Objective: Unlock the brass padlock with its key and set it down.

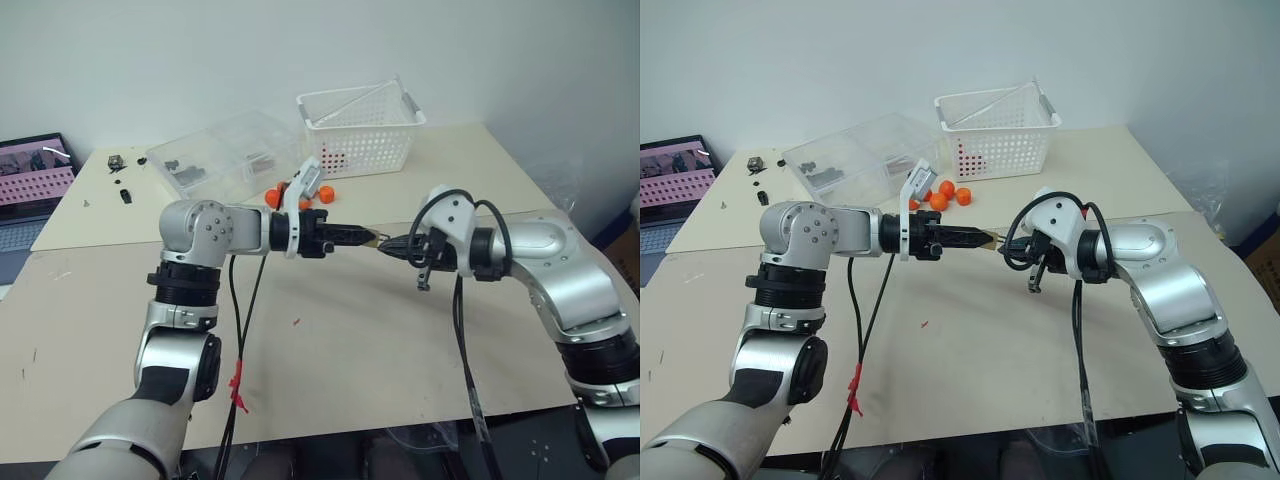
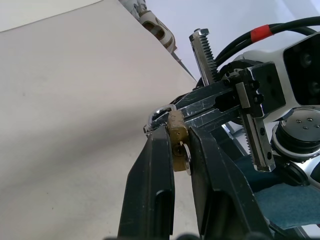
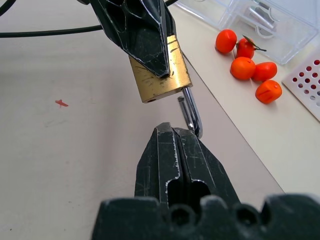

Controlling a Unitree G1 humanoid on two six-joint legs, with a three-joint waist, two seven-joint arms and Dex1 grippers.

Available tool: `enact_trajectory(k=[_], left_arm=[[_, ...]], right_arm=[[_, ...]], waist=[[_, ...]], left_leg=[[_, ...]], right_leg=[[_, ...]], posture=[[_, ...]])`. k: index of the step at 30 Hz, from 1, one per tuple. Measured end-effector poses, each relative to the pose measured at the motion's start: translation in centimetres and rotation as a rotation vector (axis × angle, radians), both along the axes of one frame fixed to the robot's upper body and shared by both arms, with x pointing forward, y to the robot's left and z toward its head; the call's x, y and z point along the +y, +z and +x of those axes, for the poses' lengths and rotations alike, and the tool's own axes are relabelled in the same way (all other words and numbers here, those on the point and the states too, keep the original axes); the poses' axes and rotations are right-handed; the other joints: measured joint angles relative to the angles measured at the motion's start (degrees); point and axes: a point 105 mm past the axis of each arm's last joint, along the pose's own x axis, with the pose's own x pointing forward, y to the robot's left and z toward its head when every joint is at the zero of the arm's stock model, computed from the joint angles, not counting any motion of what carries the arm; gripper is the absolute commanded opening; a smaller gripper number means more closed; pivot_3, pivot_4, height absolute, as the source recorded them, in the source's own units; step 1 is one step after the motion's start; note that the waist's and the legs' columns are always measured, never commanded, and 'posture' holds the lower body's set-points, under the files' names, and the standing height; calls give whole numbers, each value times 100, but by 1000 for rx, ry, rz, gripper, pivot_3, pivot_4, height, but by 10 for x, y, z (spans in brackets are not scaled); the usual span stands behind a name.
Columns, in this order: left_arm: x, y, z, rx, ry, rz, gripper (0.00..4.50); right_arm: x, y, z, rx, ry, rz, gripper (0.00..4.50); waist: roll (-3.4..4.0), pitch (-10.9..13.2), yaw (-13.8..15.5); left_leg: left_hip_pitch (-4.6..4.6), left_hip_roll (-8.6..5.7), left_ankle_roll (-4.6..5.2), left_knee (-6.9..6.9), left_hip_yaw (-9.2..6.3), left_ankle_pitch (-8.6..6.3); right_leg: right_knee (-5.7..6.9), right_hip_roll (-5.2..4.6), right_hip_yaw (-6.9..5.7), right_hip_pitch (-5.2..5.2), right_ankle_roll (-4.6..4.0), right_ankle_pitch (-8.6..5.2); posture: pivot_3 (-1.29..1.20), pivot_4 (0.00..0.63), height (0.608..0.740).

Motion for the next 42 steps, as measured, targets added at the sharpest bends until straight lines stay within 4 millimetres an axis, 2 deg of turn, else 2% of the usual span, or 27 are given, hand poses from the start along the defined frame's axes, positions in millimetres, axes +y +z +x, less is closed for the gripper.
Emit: enact_trajectory(k=[21,33,42], left_arm=[[3,2,-1,19,29,-14,46],[5,-4,-1,30,60,-16,46],[3,-5,-2,29,57,-22,46]], right_arm=[[-1,-11,12,18,-19,17,25],[-6,2,21,-17,-50,53,25],[-8,4,23,-20,-59,52,25]], waist=[[0,0,1],[0,0,2],[0,0,-1]], left_leg=[[0,0,-1,0,0,0],[0,-2,-1,0,1,1],[0,-1,-1,0,1,1]], right_leg=[[0,0,1,0,0,0],[0,-1,2,-1,0,0],[0,-1,2,-1,0,0]], posture=[[0,150,740],[0,150,740],[0,150,740]])
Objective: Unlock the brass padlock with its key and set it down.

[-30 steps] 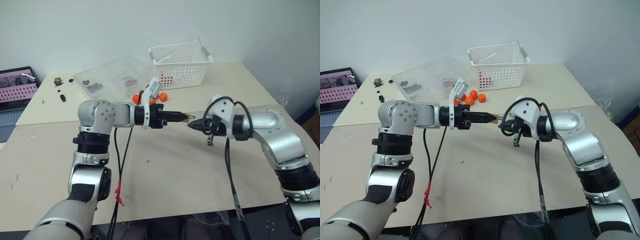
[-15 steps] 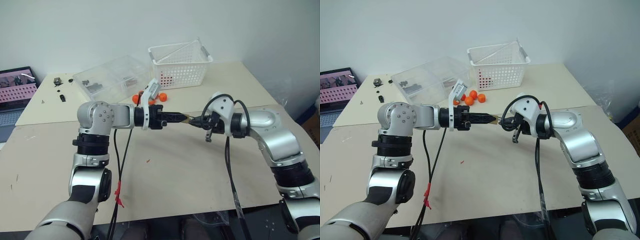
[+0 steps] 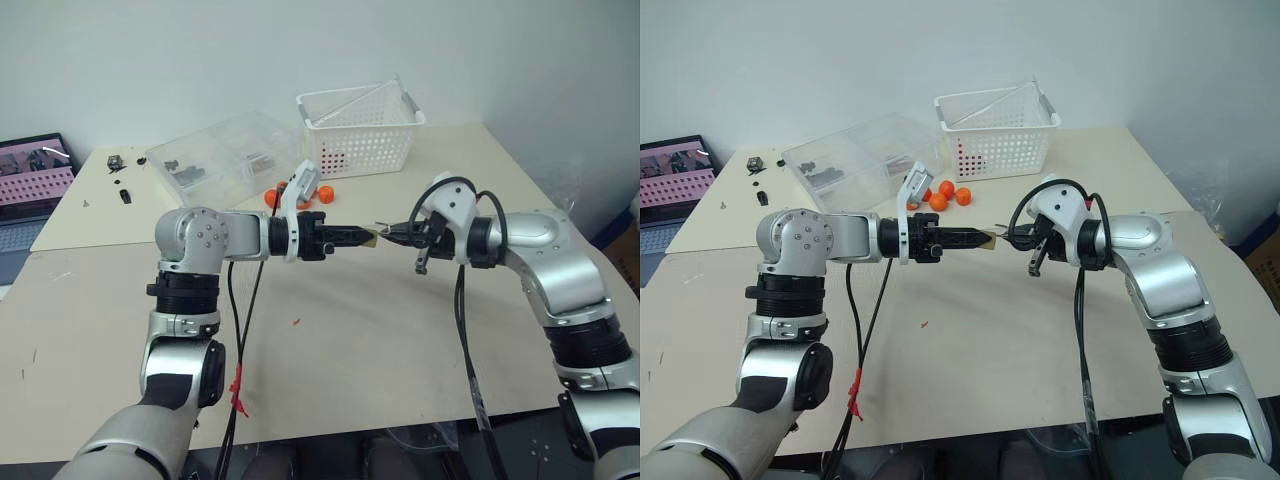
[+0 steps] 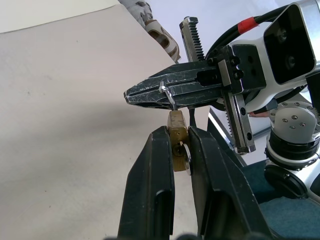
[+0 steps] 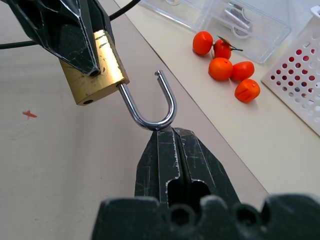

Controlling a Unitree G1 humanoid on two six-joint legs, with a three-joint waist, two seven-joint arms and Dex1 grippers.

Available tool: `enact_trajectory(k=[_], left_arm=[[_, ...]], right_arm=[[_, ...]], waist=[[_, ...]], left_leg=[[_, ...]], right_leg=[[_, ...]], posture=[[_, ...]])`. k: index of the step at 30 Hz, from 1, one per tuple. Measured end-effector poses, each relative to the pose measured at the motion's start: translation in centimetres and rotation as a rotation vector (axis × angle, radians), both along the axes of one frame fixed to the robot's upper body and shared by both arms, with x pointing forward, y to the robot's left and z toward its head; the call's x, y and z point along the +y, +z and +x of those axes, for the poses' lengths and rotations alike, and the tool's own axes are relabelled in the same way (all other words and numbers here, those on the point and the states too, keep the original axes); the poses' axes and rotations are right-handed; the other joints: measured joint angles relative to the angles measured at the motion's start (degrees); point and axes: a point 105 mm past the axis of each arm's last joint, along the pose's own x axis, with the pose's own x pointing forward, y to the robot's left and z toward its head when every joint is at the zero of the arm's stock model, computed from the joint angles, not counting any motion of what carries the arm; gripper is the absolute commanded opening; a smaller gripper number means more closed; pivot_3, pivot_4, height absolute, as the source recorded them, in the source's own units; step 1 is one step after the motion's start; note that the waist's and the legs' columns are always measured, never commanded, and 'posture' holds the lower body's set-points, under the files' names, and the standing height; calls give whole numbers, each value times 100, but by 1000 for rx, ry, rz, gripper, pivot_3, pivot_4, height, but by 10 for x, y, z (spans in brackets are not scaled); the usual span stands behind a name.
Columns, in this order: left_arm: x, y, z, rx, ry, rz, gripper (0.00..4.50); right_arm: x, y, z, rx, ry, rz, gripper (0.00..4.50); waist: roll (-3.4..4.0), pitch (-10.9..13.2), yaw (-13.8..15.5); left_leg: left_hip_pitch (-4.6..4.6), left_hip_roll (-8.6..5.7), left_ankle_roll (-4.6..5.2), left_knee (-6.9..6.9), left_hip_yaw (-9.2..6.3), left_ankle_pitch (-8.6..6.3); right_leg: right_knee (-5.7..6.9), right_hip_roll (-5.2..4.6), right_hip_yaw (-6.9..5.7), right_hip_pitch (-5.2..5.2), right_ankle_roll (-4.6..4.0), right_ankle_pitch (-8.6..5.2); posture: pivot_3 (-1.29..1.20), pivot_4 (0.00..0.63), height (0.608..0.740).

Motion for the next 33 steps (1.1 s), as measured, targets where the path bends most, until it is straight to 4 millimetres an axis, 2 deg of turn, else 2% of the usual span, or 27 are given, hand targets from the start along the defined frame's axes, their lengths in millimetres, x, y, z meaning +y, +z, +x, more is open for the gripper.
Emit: enact_trajectory(k=[5,10,14,16,19,21,23,28,33], left_arm=[[2,-4,-1,6,2,14,46],[21,-15,0,15,32,84,46],[27,-16,0,9,34,106,46],[29,-17,0,9,34,119,46],[29,-18,0,5,30,121,46],[28,-19,-1,7,28,121,46],[27,-19,-2,10,20,116,46],[22,-33,-8,62,2,114,46],[16,-62,-16,154,4,143,46]], right_arm=[[-10,2,0,-13,-25,-31,25],[-32,6,2,-25,-78,-59,25],[-37,9,-4,4,-60,-5,25],[-34,6,-11,49,-28,33,452],[-18,1,-34,174,78,98,1312],[-6,2,-49,240,142,127,2121],[3,5,-61,271,198,135,2723],[11,8,-71,313,231,152,4407],[16,18,-72,297,222,187,4468]], waist=[[0,0,4],[0,0,-5],[0,0,2],[0,0,2],[0,0,6],[0,0,4],[-1,0,3],[-1,1,10],[-2,1,12]], left_leg=[[0,-1,0,0,0,0],[1,0,0,-1,1,0],[1,2,1,-1,0,-1],[0,1,2,-1,0,-1],[-2,4,4,-1,0,-2],[-2,3,5,-1,0,-3],[-1,3,6,-1,0,-4],[1,2,6,-1,0,-4],[0,4,6,-1,0,-4]], right_leg=[[0,-1,0,0,0,0],[0,1,1,0,0,0],[-1,1,-1,4,0,0],[-1,-2,1,3,0,0],[-3,-2,1,2,0,0],[-3,-5,3,2,0,0],[-3,-6,4,4,0,0],[0,-6,1,5,3,2],[0,-6,1,3,3,3]], posture=[[0,150,740],[0,150,740],[0,150,740],[0,150,740],[0,150,740],[0,150,740],[0,150,740],[0,150,740],[0,150,740]])
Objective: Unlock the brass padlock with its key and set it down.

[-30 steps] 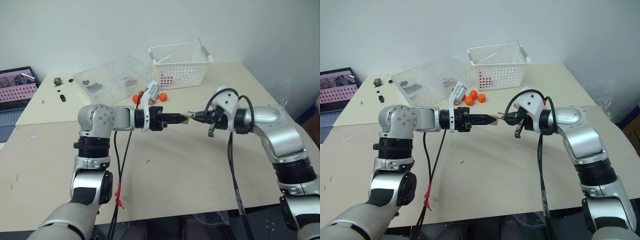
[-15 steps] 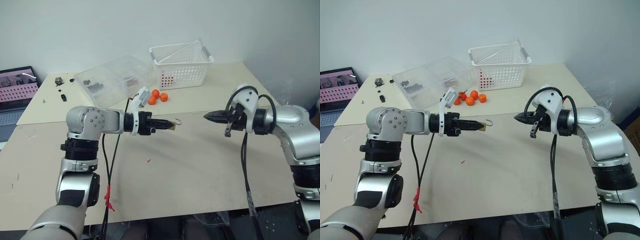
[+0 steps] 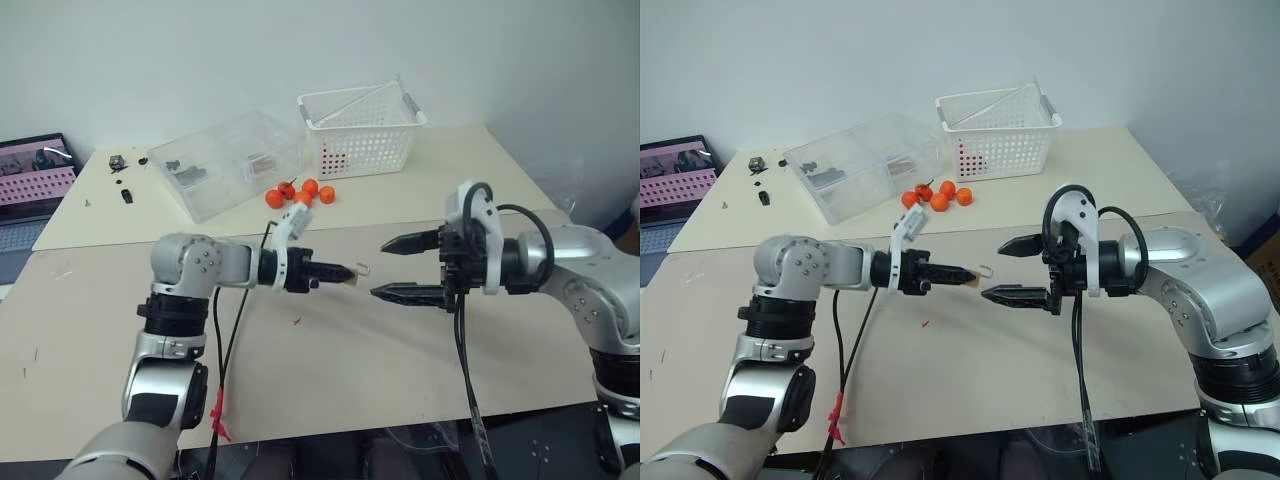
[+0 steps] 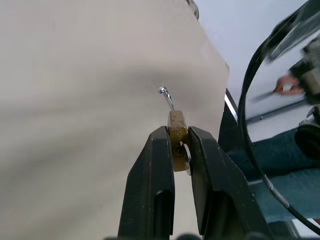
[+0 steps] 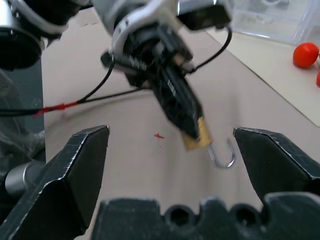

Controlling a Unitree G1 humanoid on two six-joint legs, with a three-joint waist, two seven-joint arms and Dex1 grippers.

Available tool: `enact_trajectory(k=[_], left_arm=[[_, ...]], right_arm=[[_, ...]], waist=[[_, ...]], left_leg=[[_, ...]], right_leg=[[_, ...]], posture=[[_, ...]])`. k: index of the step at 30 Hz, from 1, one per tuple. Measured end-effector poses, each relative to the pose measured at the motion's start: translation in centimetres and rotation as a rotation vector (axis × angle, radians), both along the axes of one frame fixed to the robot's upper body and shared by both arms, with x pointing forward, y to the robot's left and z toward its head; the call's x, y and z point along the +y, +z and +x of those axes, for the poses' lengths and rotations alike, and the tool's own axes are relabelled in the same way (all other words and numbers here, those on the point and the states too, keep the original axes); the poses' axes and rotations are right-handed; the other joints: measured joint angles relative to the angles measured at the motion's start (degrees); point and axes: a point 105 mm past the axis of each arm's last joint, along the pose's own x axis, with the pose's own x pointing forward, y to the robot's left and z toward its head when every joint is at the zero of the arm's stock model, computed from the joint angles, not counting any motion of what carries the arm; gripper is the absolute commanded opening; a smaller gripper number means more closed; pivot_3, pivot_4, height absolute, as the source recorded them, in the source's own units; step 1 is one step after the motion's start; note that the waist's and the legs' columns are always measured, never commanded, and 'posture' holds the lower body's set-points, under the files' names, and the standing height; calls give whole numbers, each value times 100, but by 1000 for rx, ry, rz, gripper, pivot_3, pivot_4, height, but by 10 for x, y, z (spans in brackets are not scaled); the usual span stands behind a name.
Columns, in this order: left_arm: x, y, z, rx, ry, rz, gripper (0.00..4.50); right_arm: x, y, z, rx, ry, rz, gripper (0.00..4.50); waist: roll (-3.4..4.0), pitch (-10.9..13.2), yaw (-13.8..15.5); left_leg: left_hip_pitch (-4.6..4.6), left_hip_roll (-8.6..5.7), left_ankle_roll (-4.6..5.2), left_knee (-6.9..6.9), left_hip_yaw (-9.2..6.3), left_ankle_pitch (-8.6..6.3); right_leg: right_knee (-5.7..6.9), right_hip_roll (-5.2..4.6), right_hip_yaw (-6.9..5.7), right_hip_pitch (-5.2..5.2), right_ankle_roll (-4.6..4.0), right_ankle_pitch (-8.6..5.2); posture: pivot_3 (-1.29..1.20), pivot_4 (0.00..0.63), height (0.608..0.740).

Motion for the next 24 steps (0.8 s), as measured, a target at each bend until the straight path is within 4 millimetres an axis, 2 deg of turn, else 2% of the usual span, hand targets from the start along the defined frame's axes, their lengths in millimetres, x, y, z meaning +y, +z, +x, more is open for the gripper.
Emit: enact_trajectory(k=[6,9,14,23,24], left_arm=[[1,-20,5,43,50,69,46],[0,-31,9,71,81,94,46],[-1,-67,11,183,142,170,46],[4,-75,9,238,166,135,46],[5,-76,8,243,169,131,545]], right_arm=[[6,17,-3,-52,-22,68,4468],[7,17,-4,-53,-29,70,4468],[5,16,-3,-56,-62,79,4468],[3,16,-1,-83,-82,92,4468],[3,16,0,-88,-85,92,4490]], waist=[[0,-1,38],[0,-1,58],[-1,0,77],[-3,-8,72],[-3,-14,67]], left_leg=[[-1,-3,0,0,1,0],[0,-3,1,0,1,0],[-1,-2,1,-1,1,0],[2,0,1,0,2,-1],[3,2,1,-1,2,-1]], right_leg=[[-2,-3,1,1,0,0],[-2,-4,0,2,0,0],[-3,-2,0,0,0,0],[-1,-2,0,4,0,0],[-1,0,0,4,0,0]], posture=[[0,150,740],[0,150,740],[0,150,740],[0,150,740],[0,150,740]])
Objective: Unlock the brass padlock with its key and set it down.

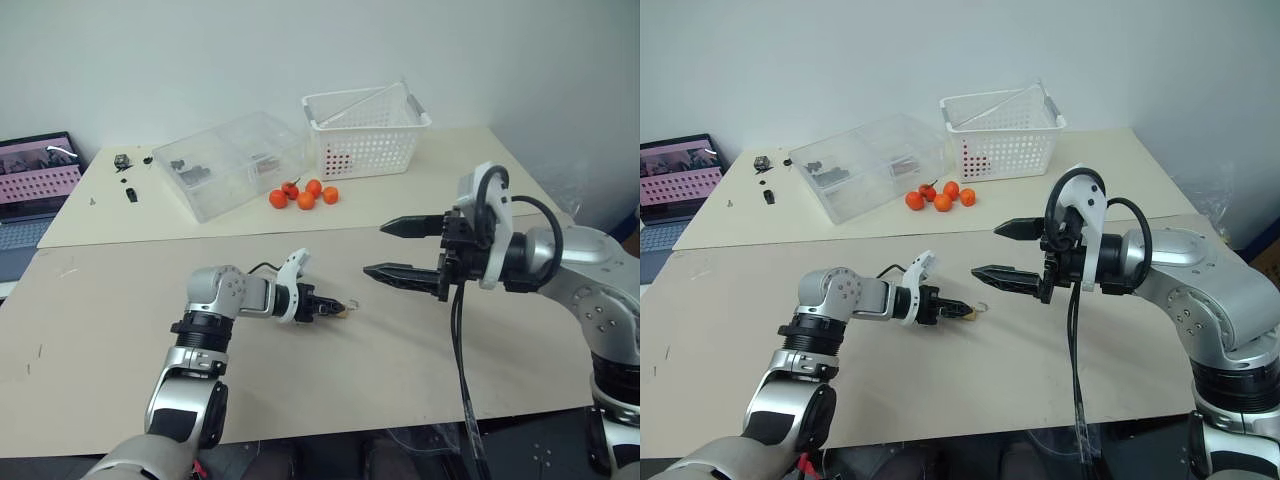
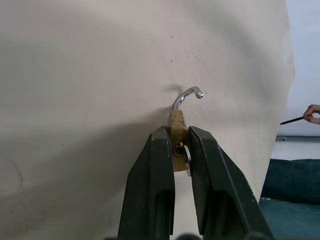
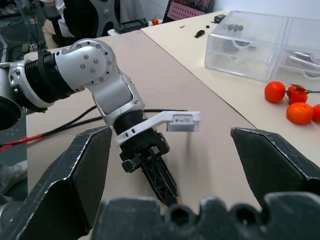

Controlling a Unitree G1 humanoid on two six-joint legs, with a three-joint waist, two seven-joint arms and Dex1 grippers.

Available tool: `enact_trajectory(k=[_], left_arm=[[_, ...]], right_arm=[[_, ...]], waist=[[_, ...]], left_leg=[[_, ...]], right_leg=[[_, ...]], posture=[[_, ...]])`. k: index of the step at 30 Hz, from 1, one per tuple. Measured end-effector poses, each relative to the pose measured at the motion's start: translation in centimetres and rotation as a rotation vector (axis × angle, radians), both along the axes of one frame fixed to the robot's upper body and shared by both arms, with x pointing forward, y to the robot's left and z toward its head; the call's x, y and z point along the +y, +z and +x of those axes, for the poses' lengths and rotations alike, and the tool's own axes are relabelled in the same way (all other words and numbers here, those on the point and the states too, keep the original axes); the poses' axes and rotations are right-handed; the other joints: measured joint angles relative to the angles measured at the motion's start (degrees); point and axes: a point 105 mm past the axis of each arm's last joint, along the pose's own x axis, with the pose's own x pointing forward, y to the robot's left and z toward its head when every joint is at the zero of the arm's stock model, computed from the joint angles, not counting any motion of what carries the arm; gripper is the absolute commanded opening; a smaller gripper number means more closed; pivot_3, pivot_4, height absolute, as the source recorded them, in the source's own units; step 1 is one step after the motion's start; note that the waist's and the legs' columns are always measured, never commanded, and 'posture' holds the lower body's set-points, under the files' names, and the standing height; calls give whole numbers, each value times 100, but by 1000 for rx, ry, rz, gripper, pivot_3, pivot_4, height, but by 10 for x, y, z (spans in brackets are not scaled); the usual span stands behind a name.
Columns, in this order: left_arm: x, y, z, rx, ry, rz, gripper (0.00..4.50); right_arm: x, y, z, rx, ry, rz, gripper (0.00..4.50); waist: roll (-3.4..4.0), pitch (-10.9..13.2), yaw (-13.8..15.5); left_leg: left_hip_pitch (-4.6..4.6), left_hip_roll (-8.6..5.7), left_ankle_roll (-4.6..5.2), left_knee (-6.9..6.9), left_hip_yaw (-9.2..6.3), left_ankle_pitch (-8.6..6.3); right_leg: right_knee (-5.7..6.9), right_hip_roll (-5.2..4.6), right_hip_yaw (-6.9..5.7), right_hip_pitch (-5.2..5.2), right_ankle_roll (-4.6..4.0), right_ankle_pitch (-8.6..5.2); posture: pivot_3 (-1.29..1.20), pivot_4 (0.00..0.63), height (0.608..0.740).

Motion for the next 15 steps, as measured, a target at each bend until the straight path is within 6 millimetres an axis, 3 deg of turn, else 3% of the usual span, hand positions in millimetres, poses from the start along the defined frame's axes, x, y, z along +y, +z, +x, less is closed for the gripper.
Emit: enact_trajectory(k=[1,2,6,11,15], left_arm=[[3,0,0,2,4,-1,1045],[7,-2,0,5,9,17,1166],[16,3,1,4,15,-3,2657],[41,12,10,-25,62,27,4462],[82,20,20,-57,154,103,4462]], right_arm=[[-1,0,1,-6,-4,0,4500],[-1,0,1,-9,-6,-1,4500],[-1,-3,2,-14,-7,-11,4500],[0,-8,4,-11,4,-22,4500],[-2,-9,6,-3,6,-24,4500]], waist=[[-3,-3,-7],[-4,-4,-13],[-5,-9,-63],[-12,-3,-134],[-13,-2,-205]], left_leg=[[0,3,0,0,0,0],[0,5,0,0,0,0],[10,18,-1,0,3,0],[92,49,-2,-24,23,-1],[93,58,-3,-29,25,-1]], right_leg=[[0,3,0,0,0,0],[1,5,0,0,0,0],[2,8,-1,8,-3,5],[-29,23,-6,80,32,-15],[-27,31,-8,74,27,-12]], posture=[[0,150,740],[0,150,740],[0,150,740],[0,150,740],[0,150,740]])
